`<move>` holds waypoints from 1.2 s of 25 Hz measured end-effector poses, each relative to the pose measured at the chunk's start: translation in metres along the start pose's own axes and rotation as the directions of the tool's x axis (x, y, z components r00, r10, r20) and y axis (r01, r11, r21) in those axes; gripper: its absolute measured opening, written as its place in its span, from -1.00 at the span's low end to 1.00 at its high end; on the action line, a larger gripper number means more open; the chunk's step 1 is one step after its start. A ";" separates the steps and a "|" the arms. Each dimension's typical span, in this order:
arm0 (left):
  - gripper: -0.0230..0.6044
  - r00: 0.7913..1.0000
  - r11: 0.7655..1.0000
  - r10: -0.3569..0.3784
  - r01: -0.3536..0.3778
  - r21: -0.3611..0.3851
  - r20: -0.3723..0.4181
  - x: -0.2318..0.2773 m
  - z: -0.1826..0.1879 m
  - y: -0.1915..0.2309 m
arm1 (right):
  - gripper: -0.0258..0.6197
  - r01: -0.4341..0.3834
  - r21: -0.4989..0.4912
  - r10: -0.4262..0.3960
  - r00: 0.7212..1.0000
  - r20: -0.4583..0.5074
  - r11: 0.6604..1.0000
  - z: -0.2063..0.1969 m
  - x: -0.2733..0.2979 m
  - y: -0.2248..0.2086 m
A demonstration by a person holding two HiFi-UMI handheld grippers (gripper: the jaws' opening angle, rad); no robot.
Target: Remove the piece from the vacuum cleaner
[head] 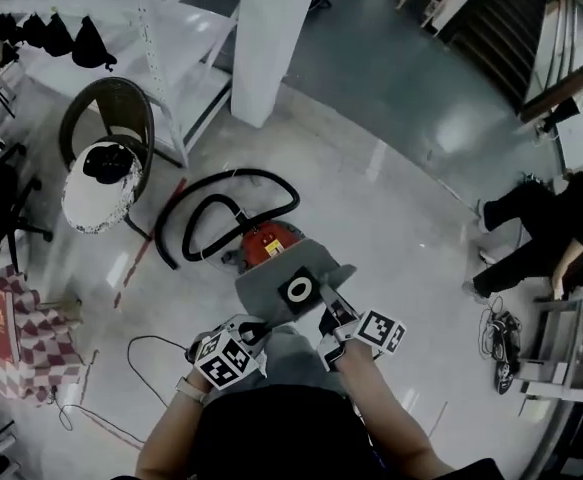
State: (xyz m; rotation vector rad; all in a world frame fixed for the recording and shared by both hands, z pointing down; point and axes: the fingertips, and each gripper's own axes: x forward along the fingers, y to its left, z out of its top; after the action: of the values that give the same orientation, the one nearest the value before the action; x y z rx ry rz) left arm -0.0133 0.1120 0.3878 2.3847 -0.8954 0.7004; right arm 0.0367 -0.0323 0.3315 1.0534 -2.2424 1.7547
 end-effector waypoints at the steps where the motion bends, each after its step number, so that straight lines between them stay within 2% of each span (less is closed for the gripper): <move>1: -0.77 1.000 1.000 0.019 -0.019 0.003 0.005 -0.011 0.006 0.002 | -0.82 -0.021 -0.009 0.021 1.000 -0.002 1.000 0.001 0.000 0.014; 8: -0.77 0.981 0.982 0.180 -0.184 0.044 0.076 -0.090 0.047 0.023 | -0.82 -0.190 -0.066 0.190 0.982 -0.001 0.980 0.011 0.007 0.120; 12: -0.77 0.958 0.962 0.261 -0.268 0.053 0.119 -0.131 0.070 0.034 | -0.81 -0.279 -0.097 0.280 0.960 -0.002 0.955 0.015 0.010 0.173; 17: -0.77 0.922 0.936 0.340 -0.351 0.026 0.184 -0.179 0.102 0.047 | -0.81 -0.361 -0.123 0.361 0.932 -0.018 0.925 0.019 0.016 0.221; 22: -0.77 0.894 0.918 0.382 -0.397 0.016 0.235 -0.213 0.107 0.053 | -0.81 -0.427 -0.130 0.428 0.903 -0.020 0.895 0.008 0.018 0.258; 30: -0.77 0.871 0.908 0.400 -0.419 0.006 0.286 -0.236 0.103 0.047 | -0.81 -0.452 -0.174 0.455 0.890 -0.028 0.875 -0.008 0.011 0.285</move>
State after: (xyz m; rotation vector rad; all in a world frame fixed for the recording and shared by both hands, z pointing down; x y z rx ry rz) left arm -0.1701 0.1247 0.1791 2.4122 -1.5552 0.5559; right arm -0.1374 -0.0031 0.1074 0.5291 -2.7635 1.6442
